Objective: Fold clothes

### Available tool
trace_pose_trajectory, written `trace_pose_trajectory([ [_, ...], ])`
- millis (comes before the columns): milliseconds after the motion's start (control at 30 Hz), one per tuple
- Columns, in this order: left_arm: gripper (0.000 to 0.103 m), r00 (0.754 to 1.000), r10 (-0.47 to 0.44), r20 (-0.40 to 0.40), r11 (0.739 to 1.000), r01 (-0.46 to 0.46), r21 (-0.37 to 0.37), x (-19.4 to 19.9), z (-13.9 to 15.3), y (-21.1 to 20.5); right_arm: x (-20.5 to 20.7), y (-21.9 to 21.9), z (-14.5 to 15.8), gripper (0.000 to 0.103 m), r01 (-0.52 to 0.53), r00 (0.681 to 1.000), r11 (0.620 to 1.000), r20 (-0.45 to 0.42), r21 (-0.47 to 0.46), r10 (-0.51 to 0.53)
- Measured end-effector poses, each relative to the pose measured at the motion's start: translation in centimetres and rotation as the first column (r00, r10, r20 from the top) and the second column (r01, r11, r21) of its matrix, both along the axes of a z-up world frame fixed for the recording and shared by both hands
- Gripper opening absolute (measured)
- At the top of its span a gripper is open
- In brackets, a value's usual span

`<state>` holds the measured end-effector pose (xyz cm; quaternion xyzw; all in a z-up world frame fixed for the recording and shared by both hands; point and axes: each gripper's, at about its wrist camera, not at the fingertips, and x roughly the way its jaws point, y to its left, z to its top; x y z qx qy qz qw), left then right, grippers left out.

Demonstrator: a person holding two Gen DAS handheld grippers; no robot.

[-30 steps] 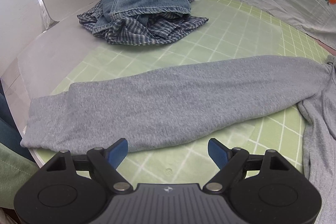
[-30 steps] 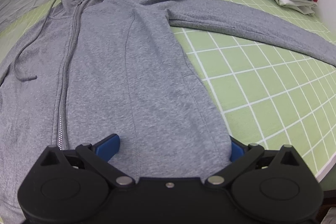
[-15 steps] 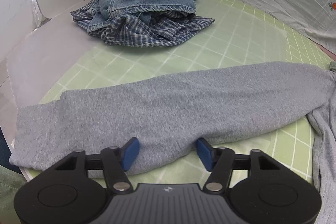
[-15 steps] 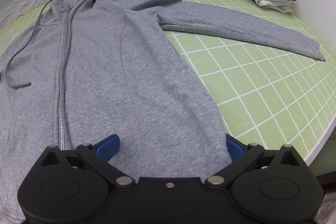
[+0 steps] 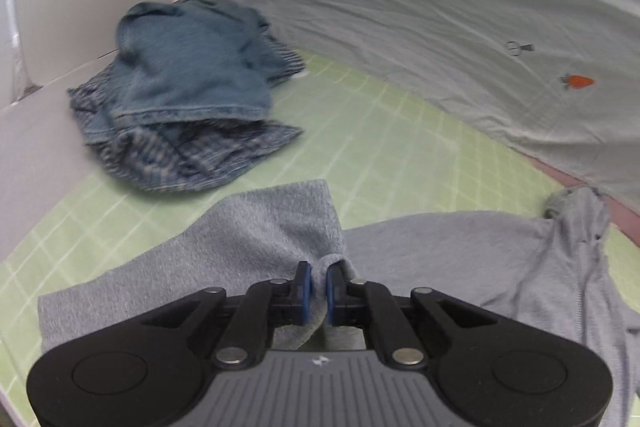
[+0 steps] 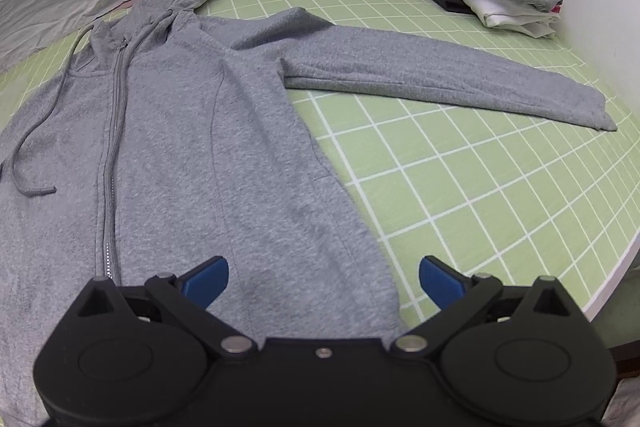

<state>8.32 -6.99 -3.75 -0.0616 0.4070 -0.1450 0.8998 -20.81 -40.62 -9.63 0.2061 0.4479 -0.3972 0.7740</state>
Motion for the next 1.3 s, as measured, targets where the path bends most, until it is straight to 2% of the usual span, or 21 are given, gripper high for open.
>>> trace_pose_trajectory([
  [100,0.008,0.986,-0.164,0.043,0.984,0.166,-0.056,-2.2,1.9,-5.3,-0.2,-0.8,0.2,0.103,-0.006,1.0,1.0,0.011,-0.001,0.006],
  [133,0.009,0.973,-0.222,0.059,0.972,0.226,-0.067,-3.1,2.3,-7.0,-0.2,-1.1,0.2,0.103,-0.008,1.0,1.0,0.015,-0.003,0.008],
  [200,0.016,0.933,-0.347,0.094,0.935,0.353,-0.047,-5.2,3.1,-10.3,-0.4,-1.7,0.4,0.103,-0.009,1.0,1.0,0.025,-0.006,0.009],
  [267,0.037,0.893,-0.439,0.102,0.898,0.441,0.008,-6.9,3.1,-12.7,-0.5,-2.3,0.4,0.103,-0.005,0.999,1.0,0.034,-0.005,0.005],
  [300,0.052,0.884,-0.455,0.105,0.89,0.455,0.026,-7.5,3.0,-13.1,-0.5,-2.7,0.5,0.103,-0.002,0.999,1.0,0.039,-0.004,0.003],
  [333,0.065,0.887,-0.449,0.106,0.894,0.448,0.036,-7.8,2.9,-13.1,-0.6,-3.0,0.5,0.103,-0.001,0.999,1.0,0.042,-0.004,0.001],
  [400,0.074,0.916,-0.39,0.095,0.921,0.387,0.05,-7.6,2.5,-12.2,-0.8,-3.5,0.6,0.103,0.001,0.999,1.0,0.047,-0.006,-0.001],
  [467,0.077,0.95,-0.304,0.067,0.951,0.299,0.076,-6.6,1.8,-10.7,-1.0,-3.9,0.5,0.103,0.003,0.999,1.0,0.046,-0.004,-0.003],
  [533,0.077,0.975,-0.219,0.031,0.97,0.214,0.117,-5.5,0.8,-9.1,-1.1,-4.1,0.3,0.103,0.005,0.999,1.0,0.044,0.004,-0.005],
  [633,0.077,0.992,-0.123,-0.022,0.975,0.125,0.186,-4.0,-0.6,-6.7,-1.3,-4.5,0.0,0.103,0.006,0.999,1.0,0.043,0.014,-0.007],
  [733,0.078,0.995,-0.047,-0.091,0.974,0.066,0.218,-2.8,-2.1,-4.5,-1.2,-5.1,-0.1,0.103,0.012,0.999,1.0,0.044,0.014,-0.013],
  [867,0.078,0.99,0.012,-0.14,0.973,0.021,0.23,-1.9,-3.5,-2.8,-0.8,-5.9,-0.1,0.103,0.029,0.998,0.999,0.052,0.017,-0.03],
  [1100,0.078,0.981,-0.03,-0.191,0.984,0.063,0.166,-0.4,-4.6,-4.1,0.9,-8.3,0.4,0.103,0.044,0.996,0.999,0.075,0.0,-0.044],
  [1300,0.075,0.978,-0.047,-0.202,0.98,0.084,0.178,0.7,-5.3,-6.7,2.4,-10.7,0.3,0.103,0.074,0.995,0.997,0.069,-0.024,-0.072],
])
